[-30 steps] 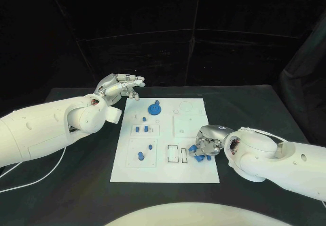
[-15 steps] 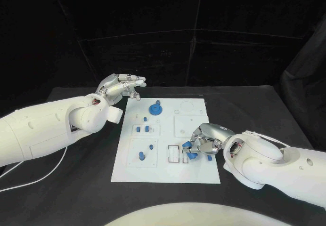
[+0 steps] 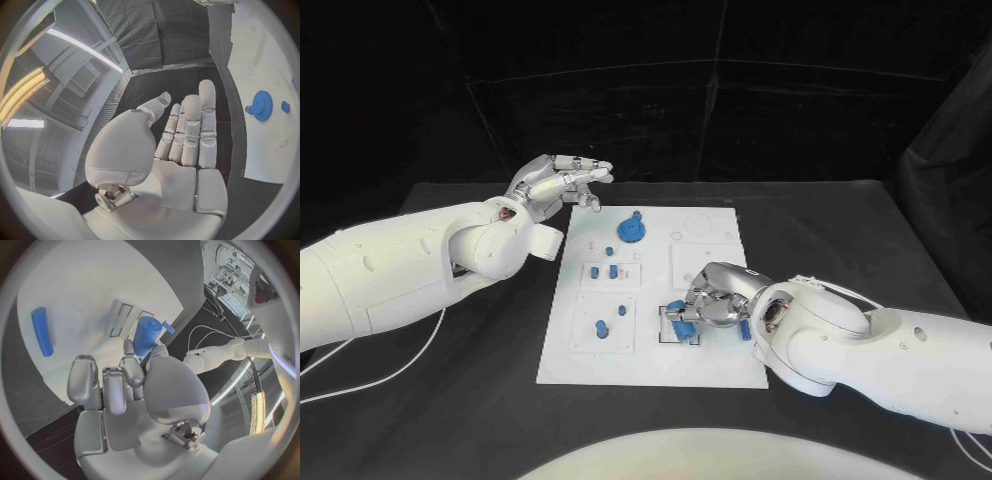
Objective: Assemble the parts on the task board
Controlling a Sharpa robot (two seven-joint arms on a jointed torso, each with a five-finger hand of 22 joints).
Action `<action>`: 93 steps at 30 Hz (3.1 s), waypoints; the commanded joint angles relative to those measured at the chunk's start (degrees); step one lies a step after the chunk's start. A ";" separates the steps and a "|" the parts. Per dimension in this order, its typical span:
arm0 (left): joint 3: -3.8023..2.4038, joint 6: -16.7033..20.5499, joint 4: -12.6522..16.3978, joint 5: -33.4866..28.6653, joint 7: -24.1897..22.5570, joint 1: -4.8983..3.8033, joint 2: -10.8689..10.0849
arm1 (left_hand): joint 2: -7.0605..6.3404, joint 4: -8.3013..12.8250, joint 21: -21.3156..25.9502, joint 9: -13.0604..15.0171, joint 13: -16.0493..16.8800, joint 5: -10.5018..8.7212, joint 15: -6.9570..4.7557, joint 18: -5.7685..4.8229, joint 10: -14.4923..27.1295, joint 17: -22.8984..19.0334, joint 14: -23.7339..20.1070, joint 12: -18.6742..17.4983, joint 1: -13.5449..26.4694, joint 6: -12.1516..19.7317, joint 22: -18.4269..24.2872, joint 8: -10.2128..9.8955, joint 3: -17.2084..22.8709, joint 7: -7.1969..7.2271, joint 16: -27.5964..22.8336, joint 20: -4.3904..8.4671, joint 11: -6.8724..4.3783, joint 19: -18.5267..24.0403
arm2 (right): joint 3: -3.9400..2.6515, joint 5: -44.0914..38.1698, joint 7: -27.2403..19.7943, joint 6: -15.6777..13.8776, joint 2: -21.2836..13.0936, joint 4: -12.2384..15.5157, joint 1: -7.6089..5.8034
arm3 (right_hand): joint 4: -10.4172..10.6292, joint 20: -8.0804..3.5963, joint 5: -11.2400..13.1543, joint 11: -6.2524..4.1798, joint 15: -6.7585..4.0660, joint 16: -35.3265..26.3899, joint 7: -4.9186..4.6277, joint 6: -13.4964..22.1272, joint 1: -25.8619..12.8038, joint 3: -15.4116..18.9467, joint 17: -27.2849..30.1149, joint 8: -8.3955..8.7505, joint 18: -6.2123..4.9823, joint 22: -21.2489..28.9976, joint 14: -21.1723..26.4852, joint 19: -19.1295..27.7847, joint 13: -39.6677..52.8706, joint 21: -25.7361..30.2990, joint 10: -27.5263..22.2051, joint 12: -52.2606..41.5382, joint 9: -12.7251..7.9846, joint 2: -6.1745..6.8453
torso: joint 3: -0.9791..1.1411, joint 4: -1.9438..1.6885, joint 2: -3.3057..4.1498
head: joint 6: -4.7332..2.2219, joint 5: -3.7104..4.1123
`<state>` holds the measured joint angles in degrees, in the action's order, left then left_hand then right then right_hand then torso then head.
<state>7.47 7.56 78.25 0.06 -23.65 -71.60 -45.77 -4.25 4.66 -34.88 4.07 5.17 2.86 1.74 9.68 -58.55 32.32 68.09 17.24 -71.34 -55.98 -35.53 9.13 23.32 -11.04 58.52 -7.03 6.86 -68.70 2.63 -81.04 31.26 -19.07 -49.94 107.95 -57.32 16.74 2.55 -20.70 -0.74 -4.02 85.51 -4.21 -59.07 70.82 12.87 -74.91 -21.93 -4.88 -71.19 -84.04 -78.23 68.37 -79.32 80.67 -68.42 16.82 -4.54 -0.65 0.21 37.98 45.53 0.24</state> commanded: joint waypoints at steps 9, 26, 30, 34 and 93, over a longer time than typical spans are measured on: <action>-0.05 -0.72 0.09 -0.17 0.00 -0.09 0.17 | 0.12 0.01 0.31 -0.08 0.04 0.02 0.11 0.76 0.41 -0.07 -0.38 0.21 -0.36 0.34 0.07 0.32 -0.47 -0.03 -0.25 -0.38 0.02 0.15 | -0.04 -0.47 2.45 5.50 1.72 -1.44 -0.09 | -0.04 -0.47 1.96 -0.35 -0.52 -0.07 1.14 -2.17 -3.34 2.16 -5.97 0.02 0.59 0.21 -4.18 0.16 -0.76 0.08 -0.38 1.91 1.18 -0.57 | 0.05 0.05 -0.07 | 0.17 -0.14; -0.05 -0.76 0.04 -0.17 0.17 -0.10 0.15 | 0.12 0.01 0.31 -0.08 0.04 0.02 0.11 0.76 0.41 -0.07 -0.38 0.21 -0.36 0.34 0.07 0.32 -0.47 -0.03 -0.25 -0.38 0.02 0.15 | -0.04 -4.79 2.84 2.43 2.13 -1.74 -0.10 | 0.28 0.15 16.96 0.51 0.19 -1.77 0.20 0.50 -17.30 -2.55 -3.76 0.90 -0.26 4.42 -3.62 2.76 -7.47 3.23 -4.09 11.75 4.09 10.16 | 0.12 0.10 -0.04 | 0.07 -0.24; -0.05 -0.79 0.00 -0.17 0.20 -0.10 0.17 | 0.12 0.01 0.31 -0.08 0.04 0.02 0.11 0.76 0.41 -0.07 -0.38 0.21 -0.36 0.34 0.07 0.32 -0.47 -0.03 -0.25 -0.38 0.02 0.15 | -0.04 -4.96 2.22 2.76 1.80 -1.29 -0.09 | -0.08 0.10 14.68 0.39 0.09 -1.72 0.36 0.32 -13.59 -4.33 -3.99 0.54 -0.22 4.25 -3.70 2.53 -7.06 3.21 -3.65 11.47 4.76 9.11 | 0.15 0.08 -0.05 | 0.02 -0.27; -0.04 -0.84 -0.02 -0.17 0.24 -0.09 0.15 | 0.12 0.01 0.31 -0.08 0.04 0.02 0.11 0.76 0.41 -0.07 -0.38 0.21 -0.36 0.34 0.07 0.32 -0.47 -0.03 -0.25 -0.38 0.02 0.15 | -0.04 -5.40 1.60 3.91 1.55 -0.87 -0.09 | -2.49 -0.03 13.68 0.23 -0.05 -1.68 0.51 0.32 -5.87 -5.40 -4.21 0.23 -0.16 3.98 -3.77 2.27 -6.44 3.13 -3.20 11.02 5.49 8.69 | 0.15 0.11 -0.03 | 0.08 -0.19; 0.00 -0.93 0.12 -0.17 0.23 -0.05 -0.26 | 0.39 -0.16 0.72 -0.06 0.06 0.02 0.21 0.77 0.98 -0.56 -0.66 1.04 -0.17 0.76 0.45 0.83 -1.25 -0.06 0.09 -0.50 0.07 0.08 | -0.06 -6.43 1.53 7.69 -13.91 2.21 -0.43 | -3.68 0.13 6.26 0.44 0.13 -1.87 0.18 0.58 2.56 -0.81 -4.58 1.99 -0.15 3.79 -3.74 2.24 -5.71 3.41 -3.13 12.16 6.89 4.13 | 0.04 0.03 -0.07 | -0.74 3.14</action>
<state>7.51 7.31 78.24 0.06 -23.07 -71.58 -46.00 -4.25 4.19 -34.40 4.07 5.17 2.87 1.95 9.67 -57.93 31.85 67.89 18.09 -71.34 -55.57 -35.15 9.60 22.21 -11.03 58.52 -7.20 7.06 -68.53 2.59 -84.42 31.92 -14.51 -64.04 110.34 -57.72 13.10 2.66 -14.65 -0.34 -3.99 83.96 -3.92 -58.29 73.44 11.74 -74.91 -20.11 -4.88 -67.58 -84.04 -76.47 62.85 -76.16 78.08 -56.53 23.63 -0.77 -0.53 0.31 37.96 44.66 3.55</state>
